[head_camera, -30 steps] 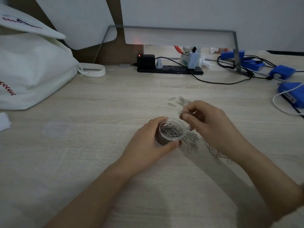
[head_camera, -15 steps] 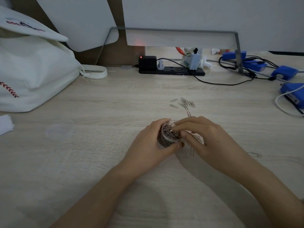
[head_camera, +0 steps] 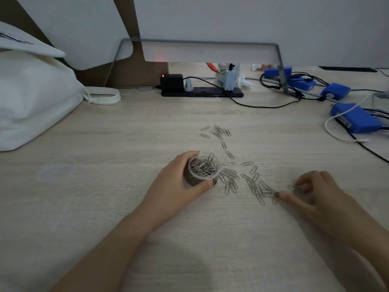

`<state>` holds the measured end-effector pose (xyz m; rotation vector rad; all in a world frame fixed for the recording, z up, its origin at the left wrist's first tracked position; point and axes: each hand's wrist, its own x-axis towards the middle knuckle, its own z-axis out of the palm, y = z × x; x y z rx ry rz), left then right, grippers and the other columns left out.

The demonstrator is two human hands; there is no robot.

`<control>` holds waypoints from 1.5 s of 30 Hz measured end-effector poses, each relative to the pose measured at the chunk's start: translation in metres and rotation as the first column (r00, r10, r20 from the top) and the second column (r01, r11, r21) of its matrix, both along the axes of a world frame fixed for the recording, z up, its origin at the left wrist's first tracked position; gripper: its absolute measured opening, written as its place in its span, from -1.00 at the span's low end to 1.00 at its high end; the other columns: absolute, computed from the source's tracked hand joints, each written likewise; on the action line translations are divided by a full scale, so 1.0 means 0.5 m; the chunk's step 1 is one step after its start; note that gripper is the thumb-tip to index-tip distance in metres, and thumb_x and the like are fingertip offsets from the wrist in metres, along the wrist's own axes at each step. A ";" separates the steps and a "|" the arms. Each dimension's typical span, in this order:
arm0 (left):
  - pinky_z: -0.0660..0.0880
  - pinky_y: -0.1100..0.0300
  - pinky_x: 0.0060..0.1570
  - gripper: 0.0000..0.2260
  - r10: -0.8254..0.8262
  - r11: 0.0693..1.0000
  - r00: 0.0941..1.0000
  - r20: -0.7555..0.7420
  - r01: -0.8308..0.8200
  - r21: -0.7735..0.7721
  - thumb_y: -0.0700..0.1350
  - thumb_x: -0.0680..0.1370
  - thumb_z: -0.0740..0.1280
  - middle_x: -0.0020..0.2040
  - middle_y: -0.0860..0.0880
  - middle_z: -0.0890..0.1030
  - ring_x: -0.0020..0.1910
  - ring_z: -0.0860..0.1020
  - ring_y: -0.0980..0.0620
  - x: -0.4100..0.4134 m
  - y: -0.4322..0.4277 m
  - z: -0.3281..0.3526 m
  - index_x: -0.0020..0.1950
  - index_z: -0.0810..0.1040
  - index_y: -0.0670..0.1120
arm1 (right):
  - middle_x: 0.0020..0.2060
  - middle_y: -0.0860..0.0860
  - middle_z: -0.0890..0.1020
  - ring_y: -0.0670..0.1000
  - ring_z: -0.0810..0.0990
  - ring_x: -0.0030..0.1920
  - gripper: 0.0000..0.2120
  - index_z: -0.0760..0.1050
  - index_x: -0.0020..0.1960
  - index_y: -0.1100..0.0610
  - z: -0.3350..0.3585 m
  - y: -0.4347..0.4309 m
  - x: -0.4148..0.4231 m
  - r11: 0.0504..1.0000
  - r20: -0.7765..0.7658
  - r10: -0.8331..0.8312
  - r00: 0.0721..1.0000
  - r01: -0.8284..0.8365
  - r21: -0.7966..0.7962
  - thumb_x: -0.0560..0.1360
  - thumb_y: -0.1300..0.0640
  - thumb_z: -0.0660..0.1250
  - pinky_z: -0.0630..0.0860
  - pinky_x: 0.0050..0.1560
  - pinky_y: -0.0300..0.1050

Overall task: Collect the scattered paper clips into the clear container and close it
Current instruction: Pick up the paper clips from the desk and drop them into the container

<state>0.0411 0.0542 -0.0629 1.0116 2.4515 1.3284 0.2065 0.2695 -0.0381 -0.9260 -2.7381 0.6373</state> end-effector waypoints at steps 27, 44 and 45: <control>0.33 0.41 0.02 -0.44 0.273 0.944 0.954 0.126 -0.291 0.157 0.08 0.36 0.47 0.25 0.13 0.47 0.15 0.45 0.26 -0.019 -0.005 -0.002 0.31 0.35 0.11 | 0.12 0.03 0.47 -0.01 0.46 0.08 -0.79 0.47 0.12 0.12 -0.010 -0.014 -0.238 0.954 -0.307 0.289 0.907 -0.299 0.018 0.51 0.12 0.21 0.38 0.18 -0.17; 0.37 0.29 0.12 -0.46 0.277 0.940 0.949 0.150 -0.300 0.164 0.06 0.36 0.49 0.22 0.15 0.51 0.16 0.47 0.24 -0.023 -0.004 -0.001 0.28 0.39 0.09 | 0.38 -0.27 0.27 -0.32 0.22 0.34 -0.38 0.28 0.35 -0.16 -0.019 -0.005 -0.213 0.756 -0.053 0.647 0.761 -0.649 -0.083 0.34 -0.32 0.22 0.16 0.36 -0.33; 0.38 0.28 0.13 -0.46 0.276 0.940 0.949 0.150 -0.300 0.164 0.07 0.36 0.49 0.21 0.16 0.51 0.16 0.48 0.25 -0.022 -0.003 0.000 0.28 0.39 0.09 | 0.37 -0.32 0.27 -0.36 0.20 0.34 -0.35 0.28 0.32 -0.23 -0.018 -0.004 -0.196 0.742 -0.069 0.657 0.751 -0.660 -0.115 0.28 -0.42 0.19 0.16 0.35 -0.35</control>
